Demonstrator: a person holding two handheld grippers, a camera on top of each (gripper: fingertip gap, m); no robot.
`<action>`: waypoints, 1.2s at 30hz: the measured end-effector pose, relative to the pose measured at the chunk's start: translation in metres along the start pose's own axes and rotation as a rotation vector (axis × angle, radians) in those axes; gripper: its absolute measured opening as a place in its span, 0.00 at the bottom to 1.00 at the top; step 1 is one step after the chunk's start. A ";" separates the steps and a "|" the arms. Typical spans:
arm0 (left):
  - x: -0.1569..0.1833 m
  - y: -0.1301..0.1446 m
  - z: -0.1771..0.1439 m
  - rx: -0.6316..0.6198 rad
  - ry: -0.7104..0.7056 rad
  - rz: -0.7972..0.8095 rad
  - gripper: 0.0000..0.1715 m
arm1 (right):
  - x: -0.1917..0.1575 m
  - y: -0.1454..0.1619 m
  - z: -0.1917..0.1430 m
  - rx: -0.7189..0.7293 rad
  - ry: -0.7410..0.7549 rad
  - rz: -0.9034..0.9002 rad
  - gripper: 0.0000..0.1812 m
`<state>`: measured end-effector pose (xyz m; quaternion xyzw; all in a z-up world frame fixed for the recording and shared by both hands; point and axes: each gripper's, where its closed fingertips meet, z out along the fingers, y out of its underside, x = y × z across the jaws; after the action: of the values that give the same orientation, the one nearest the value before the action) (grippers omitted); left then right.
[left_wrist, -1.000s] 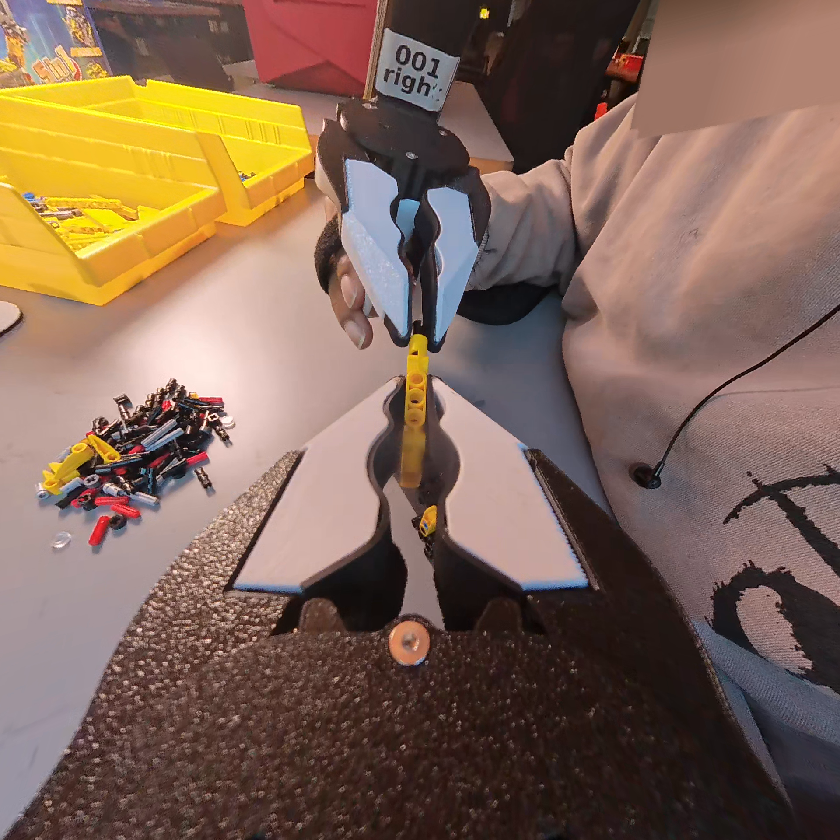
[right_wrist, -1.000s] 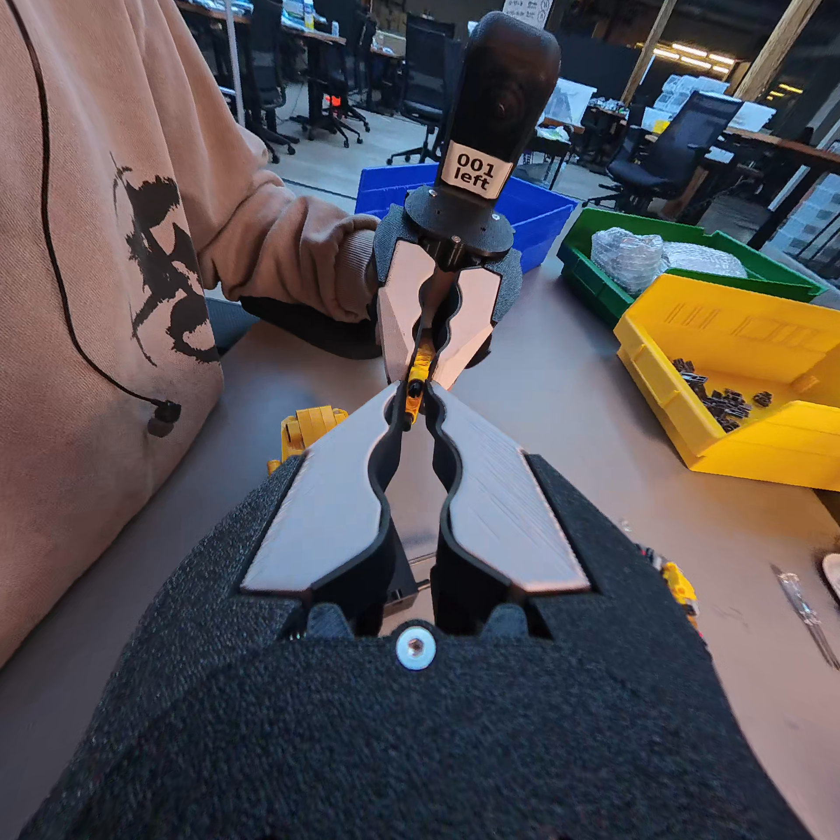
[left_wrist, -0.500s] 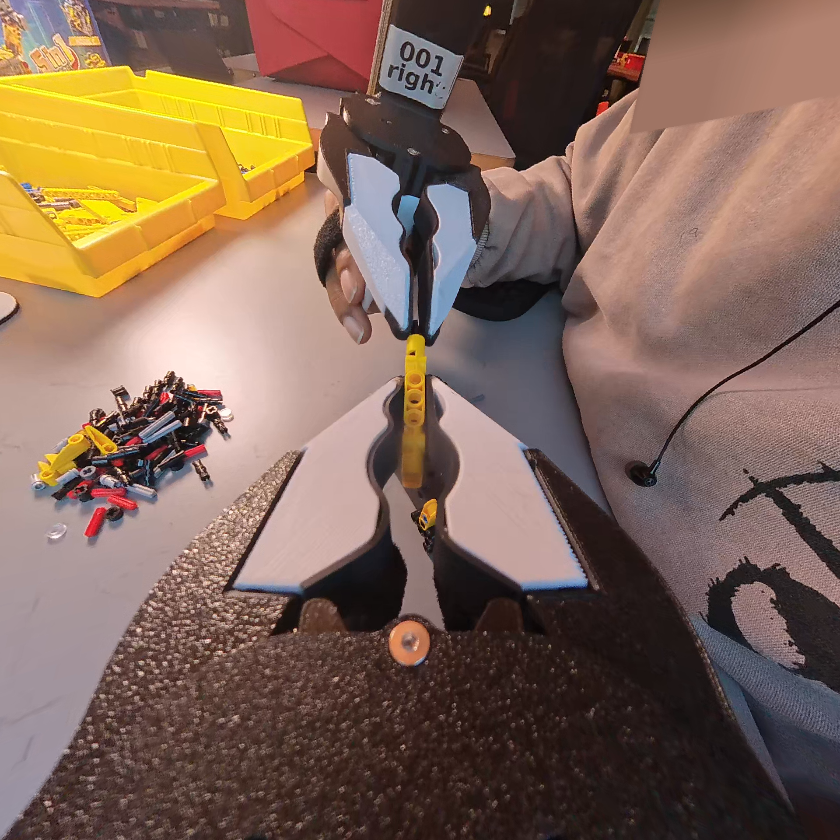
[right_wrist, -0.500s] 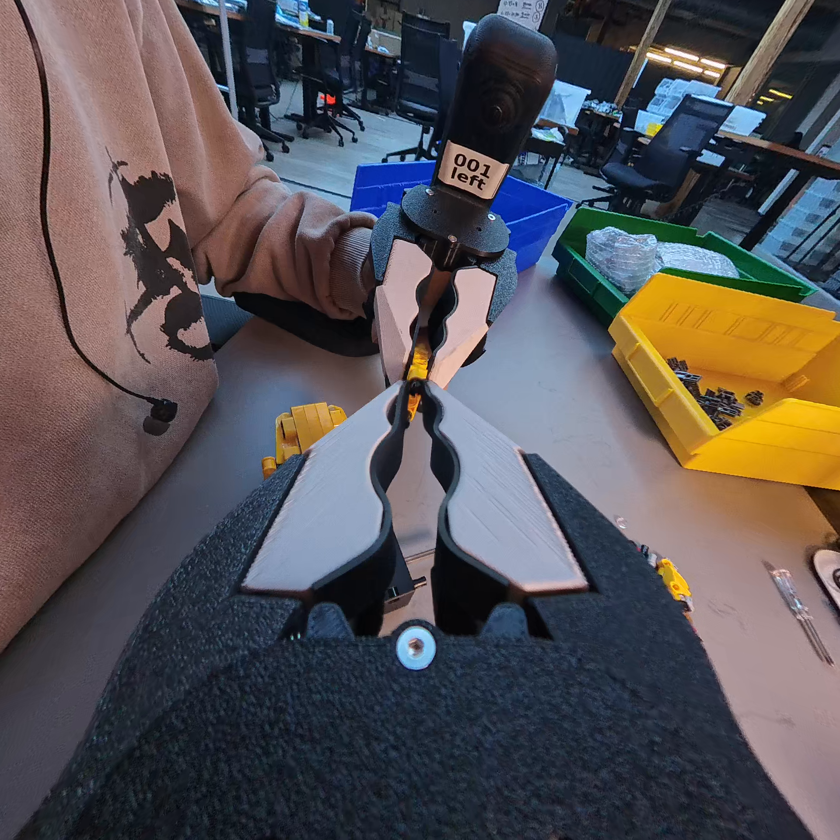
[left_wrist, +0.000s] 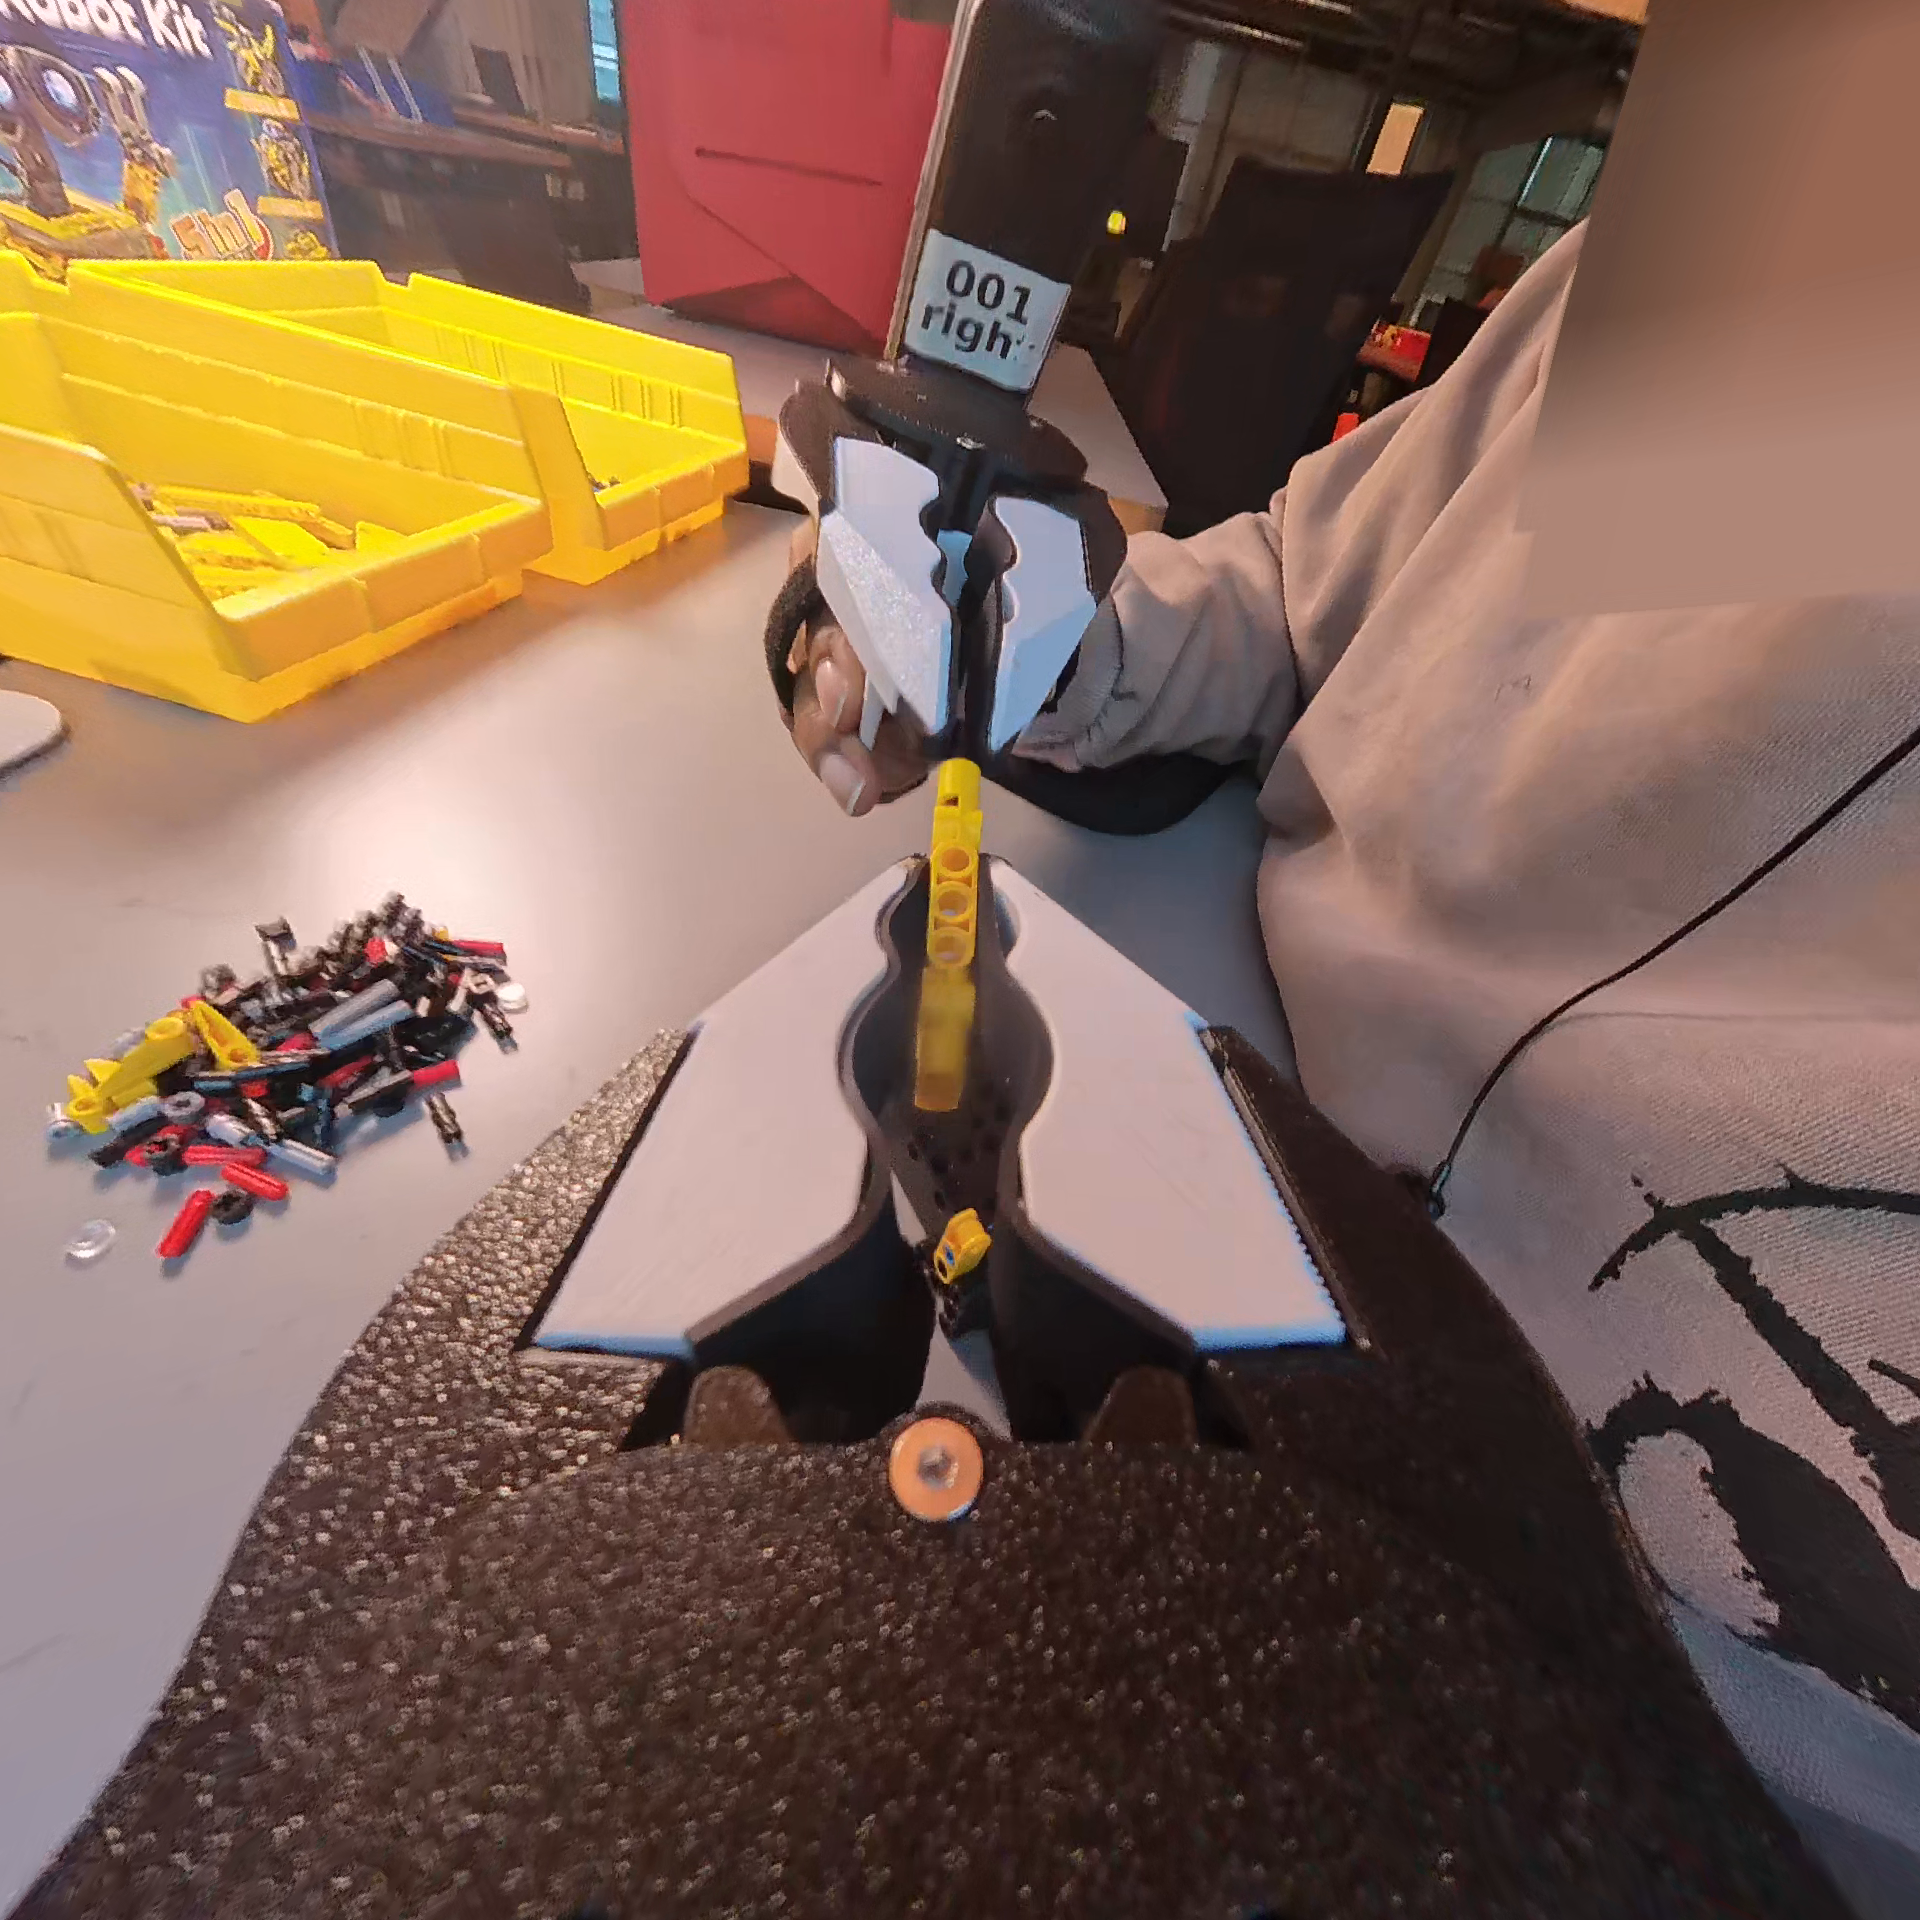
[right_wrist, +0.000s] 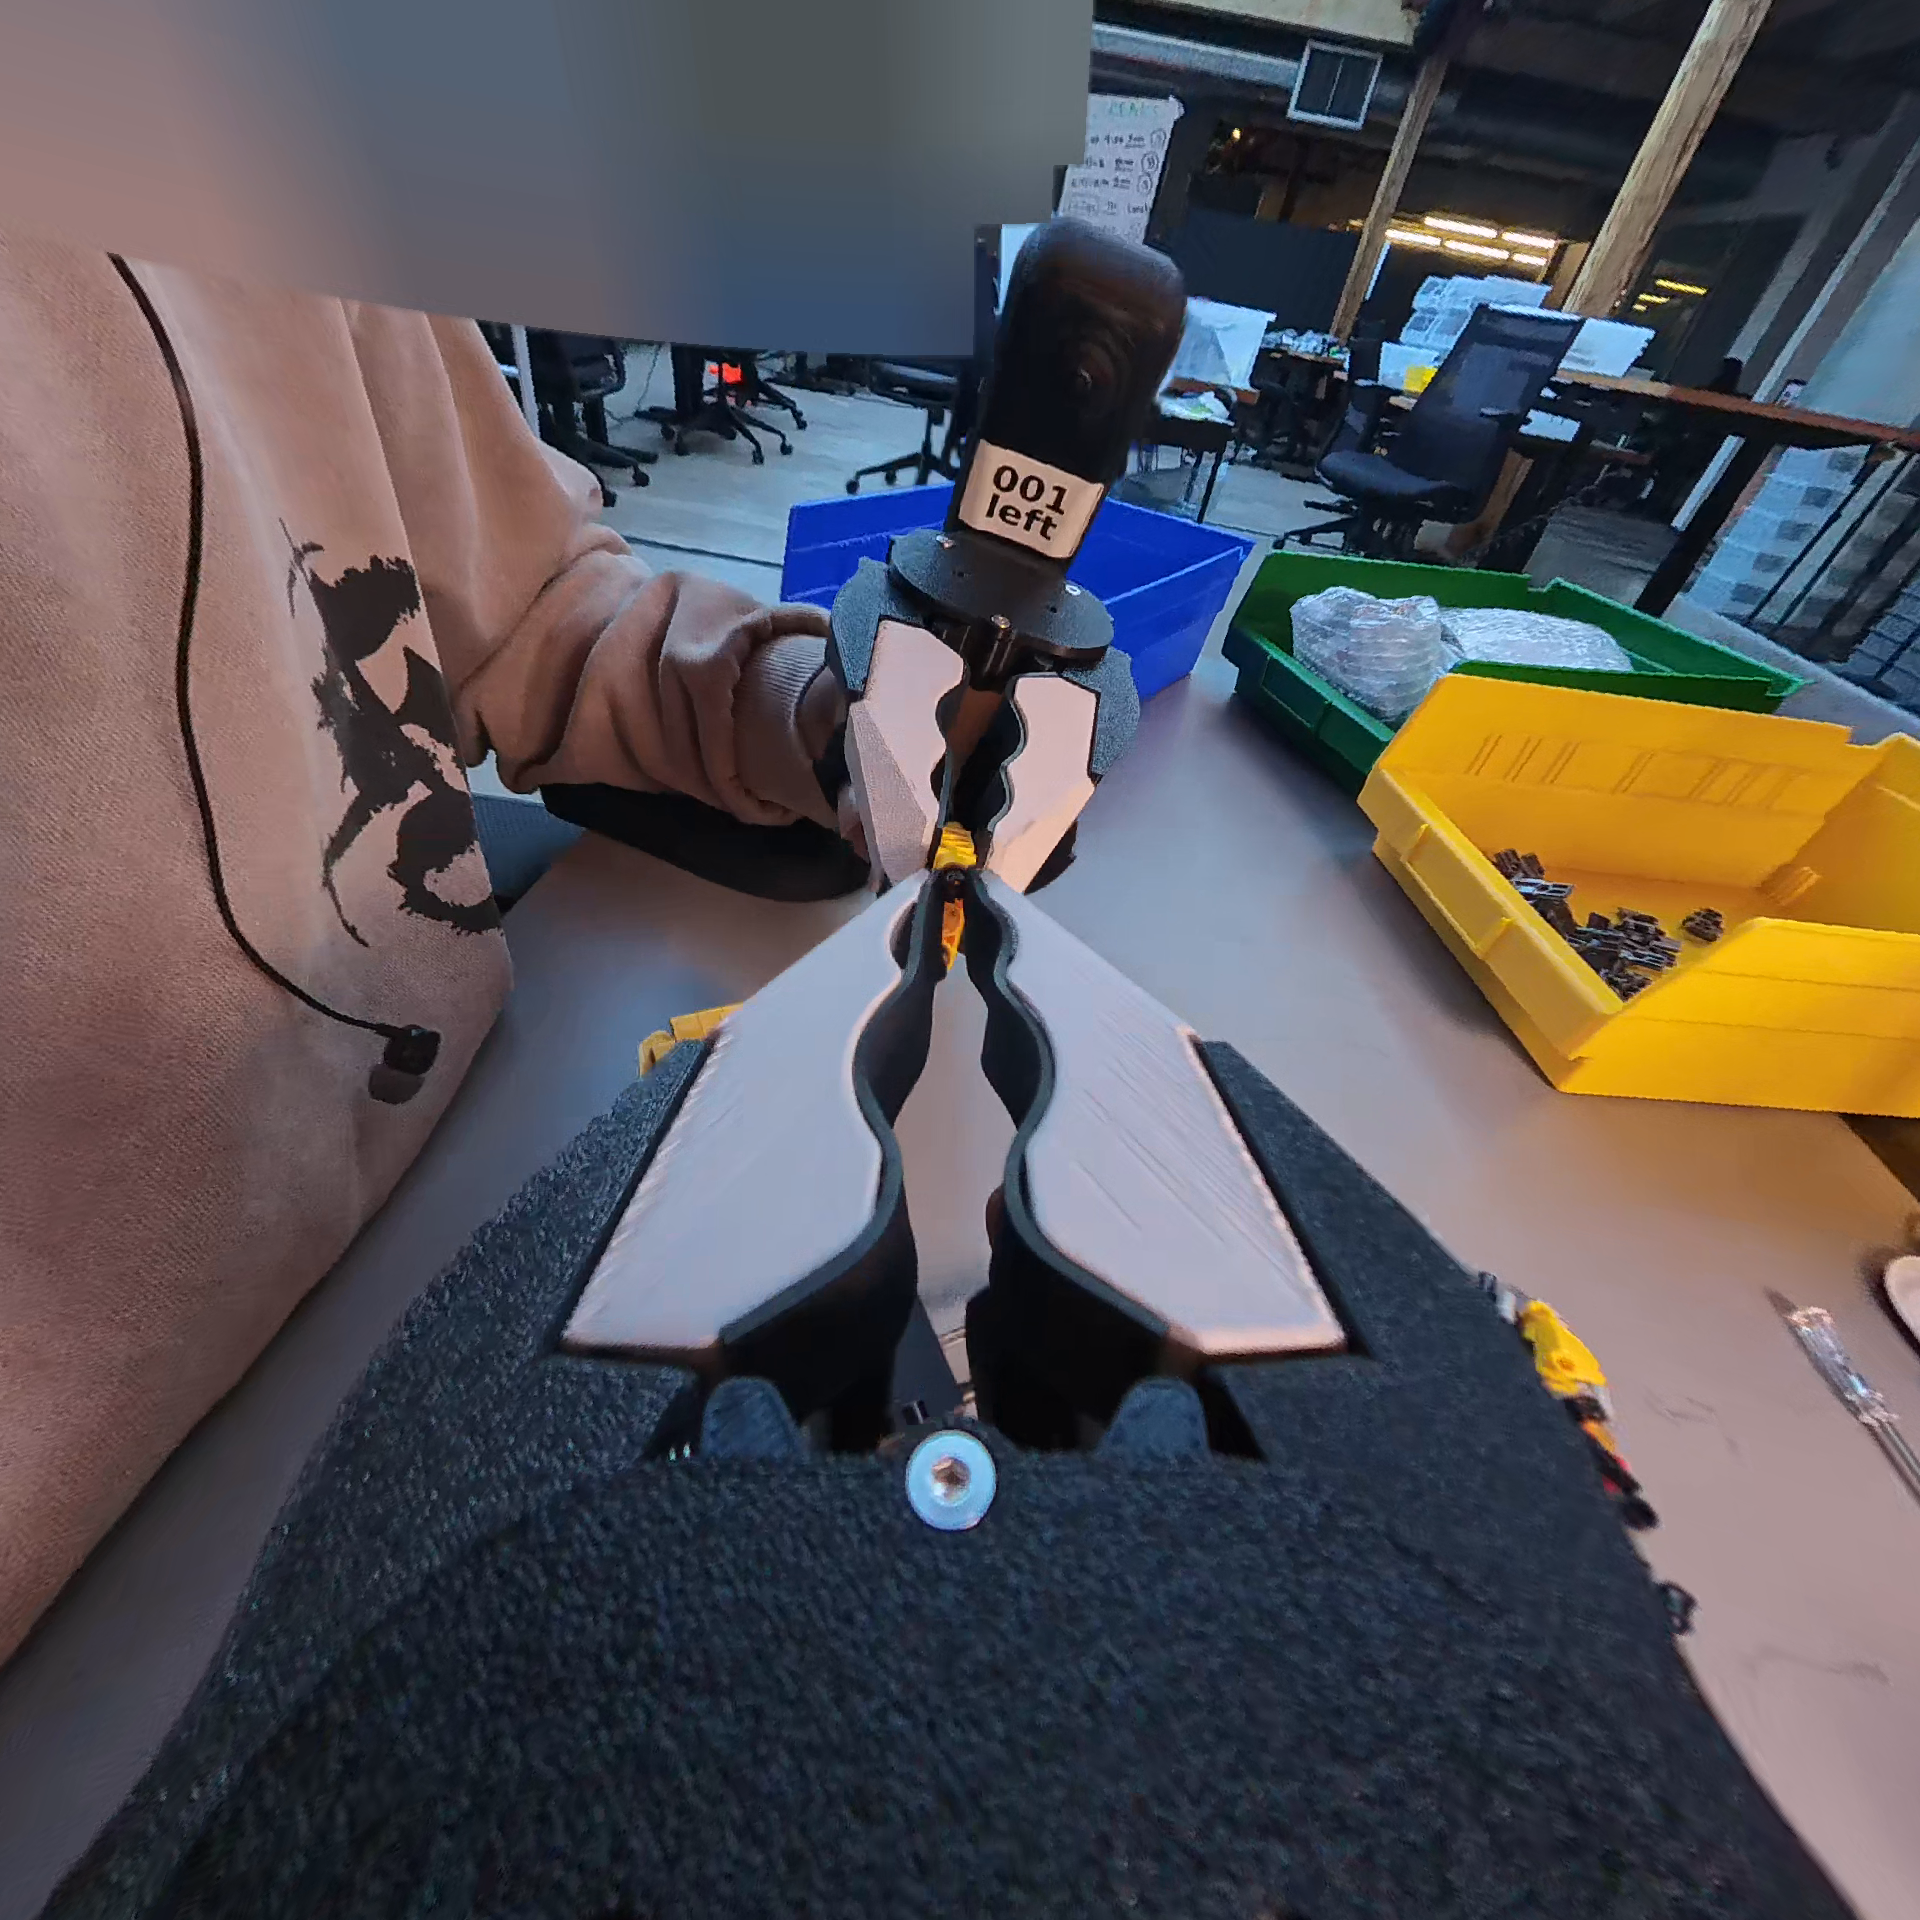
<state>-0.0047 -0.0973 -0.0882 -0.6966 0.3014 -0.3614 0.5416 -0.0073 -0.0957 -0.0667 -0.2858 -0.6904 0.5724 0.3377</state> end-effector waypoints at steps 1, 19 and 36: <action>-0.011 -0.010 -0.013 0.072 -0.048 -0.030 0.03 | 0.005 -0.009 -0.010 0.060 0.010 0.026 0.01; -0.041 0.000 -0.027 0.132 -0.121 -0.160 0.04 | 0.131 0.104 -0.019 -0.346 0.432 0.135 0.36; -0.022 0.011 -0.009 0.045 -0.048 -0.114 0.04 | 0.020 0.032 0.012 -0.101 -0.051 0.116 0.03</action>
<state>-0.0250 -0.0864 -0.1012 -0.7088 0.2399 -0.3815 0.5427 -0.0285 -0.0815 -0.0971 -0.3271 -0.7091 0.5625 0.2714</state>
